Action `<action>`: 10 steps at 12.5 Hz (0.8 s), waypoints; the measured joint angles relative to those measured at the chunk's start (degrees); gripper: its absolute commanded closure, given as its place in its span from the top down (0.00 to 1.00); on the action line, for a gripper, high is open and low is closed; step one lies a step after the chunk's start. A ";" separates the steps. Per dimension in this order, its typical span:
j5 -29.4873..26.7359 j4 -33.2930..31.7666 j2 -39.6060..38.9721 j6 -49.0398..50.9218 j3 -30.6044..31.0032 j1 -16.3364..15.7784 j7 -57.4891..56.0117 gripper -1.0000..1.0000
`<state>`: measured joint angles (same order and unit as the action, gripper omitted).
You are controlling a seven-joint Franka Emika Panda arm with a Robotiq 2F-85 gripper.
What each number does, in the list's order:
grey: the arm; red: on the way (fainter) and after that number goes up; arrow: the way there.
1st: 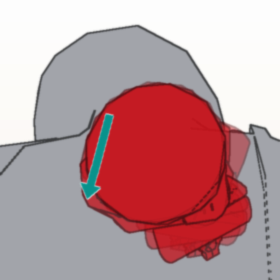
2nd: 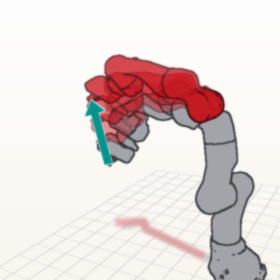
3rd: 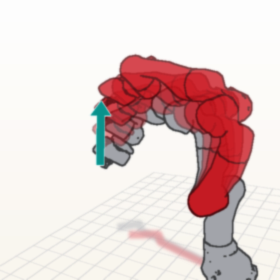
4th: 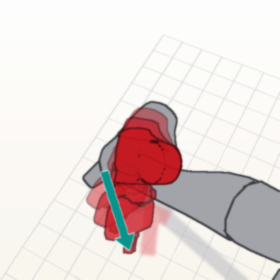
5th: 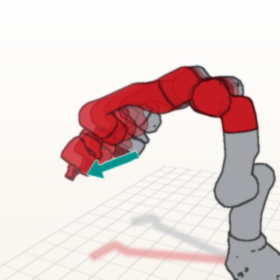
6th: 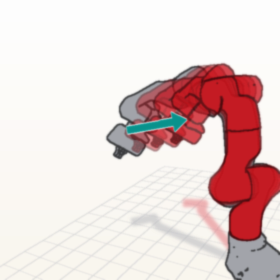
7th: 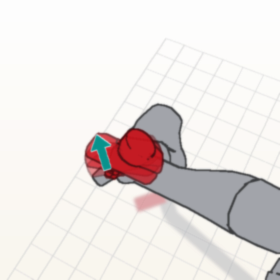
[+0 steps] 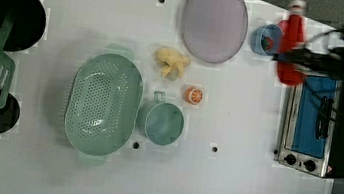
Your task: Pick ketchup from plate and place it on table.
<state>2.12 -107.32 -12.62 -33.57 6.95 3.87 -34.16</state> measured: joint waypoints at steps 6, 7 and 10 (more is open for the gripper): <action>-0.94 -14.88 20.01 -1.37 -2.29 1.03 0.81 0.65; -1.47 -18.46 20.80 -1.45 -2.75 1.27 1.40 0.65; -1.58 -28.31 17.87 -6.60 -3.31 2.51 4.56 0.65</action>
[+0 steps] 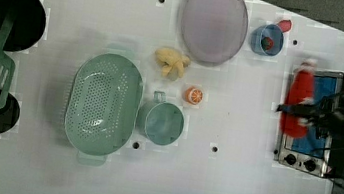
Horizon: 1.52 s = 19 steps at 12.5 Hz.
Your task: Pick ketchup from plate and place it on table.
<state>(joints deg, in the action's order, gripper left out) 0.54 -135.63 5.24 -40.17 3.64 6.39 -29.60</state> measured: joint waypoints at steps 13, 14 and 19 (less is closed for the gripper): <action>-0.88 -4.81 -19.71 -19.30 0.34 0.25 3.32 1.00; -0.72 -4.36 -18.17 -18.07 0.44 0.18 3.87 1.00; -0.48 5.04 -5.56 2.07 1.63 0.26 14.56 1.00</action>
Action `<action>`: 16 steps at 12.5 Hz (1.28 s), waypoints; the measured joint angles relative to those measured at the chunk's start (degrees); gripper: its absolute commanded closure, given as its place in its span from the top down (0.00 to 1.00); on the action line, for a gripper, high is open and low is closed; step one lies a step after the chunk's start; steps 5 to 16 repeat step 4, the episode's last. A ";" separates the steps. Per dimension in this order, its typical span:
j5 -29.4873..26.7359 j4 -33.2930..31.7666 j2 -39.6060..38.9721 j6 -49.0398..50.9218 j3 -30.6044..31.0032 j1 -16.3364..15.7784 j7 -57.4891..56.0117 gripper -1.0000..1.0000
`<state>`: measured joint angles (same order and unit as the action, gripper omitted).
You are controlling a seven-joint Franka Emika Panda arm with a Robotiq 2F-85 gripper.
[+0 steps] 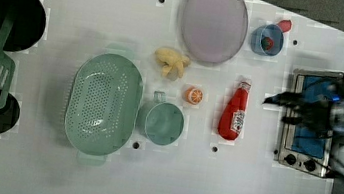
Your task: Pick ketchup from plate and place it on table.
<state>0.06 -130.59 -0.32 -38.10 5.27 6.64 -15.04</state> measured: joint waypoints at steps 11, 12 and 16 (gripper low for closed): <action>0.13 14.66 8.79 14.88 0.88 -0.29 9.15 1.00; 0.13 14.66 8.79 14.88 0.88 -0.29 9.15 1.00; 0.13 14.66 8.79 14.88 0.88 -0.29 9.15 1.00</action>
